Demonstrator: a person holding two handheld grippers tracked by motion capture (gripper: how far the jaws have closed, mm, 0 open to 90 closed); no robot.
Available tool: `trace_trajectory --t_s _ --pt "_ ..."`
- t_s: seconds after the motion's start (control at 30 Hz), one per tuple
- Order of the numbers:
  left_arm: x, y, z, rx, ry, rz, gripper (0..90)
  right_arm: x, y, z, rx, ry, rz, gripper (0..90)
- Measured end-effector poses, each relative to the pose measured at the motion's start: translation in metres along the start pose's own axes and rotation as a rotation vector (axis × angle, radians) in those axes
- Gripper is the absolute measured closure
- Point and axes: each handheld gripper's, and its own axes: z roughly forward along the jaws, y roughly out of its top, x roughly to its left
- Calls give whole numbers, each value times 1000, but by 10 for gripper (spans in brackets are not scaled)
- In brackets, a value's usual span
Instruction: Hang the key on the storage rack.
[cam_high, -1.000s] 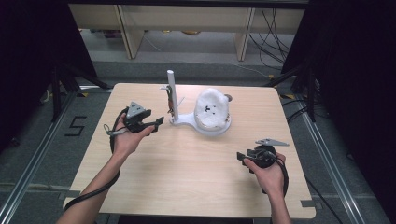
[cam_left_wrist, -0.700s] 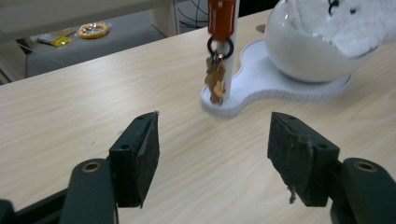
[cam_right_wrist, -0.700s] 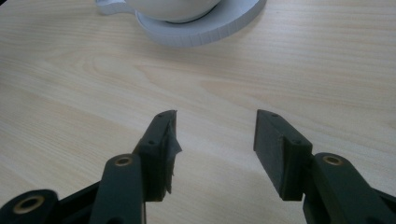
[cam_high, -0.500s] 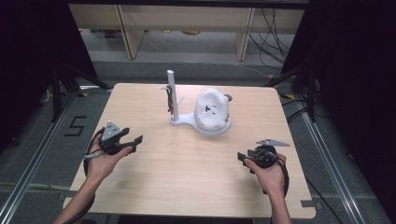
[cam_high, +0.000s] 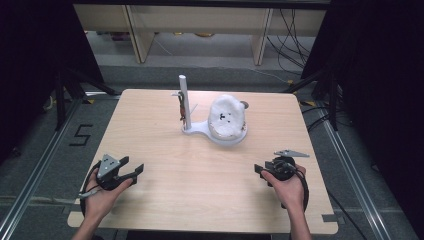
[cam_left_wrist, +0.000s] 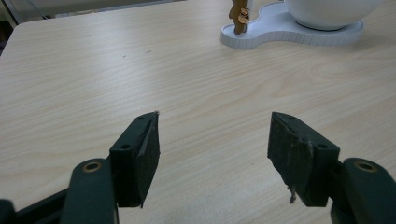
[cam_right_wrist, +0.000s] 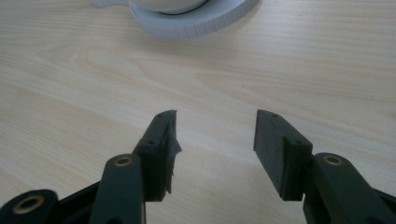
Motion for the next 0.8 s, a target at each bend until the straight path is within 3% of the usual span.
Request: trace_trajectory --t_s 0.17,0.4,0.8 --pt "1 -8 -4 -17 9 -6 338 -2 -1 2 -6 19 -5 499" --pt "-1 -20 -7 -20 28 -15 339 -2 -3 5 0 6 -7 498" --pt "-2 -20 -8 -21 34 -15 342 -4 -5 7 9 2 -5 497"
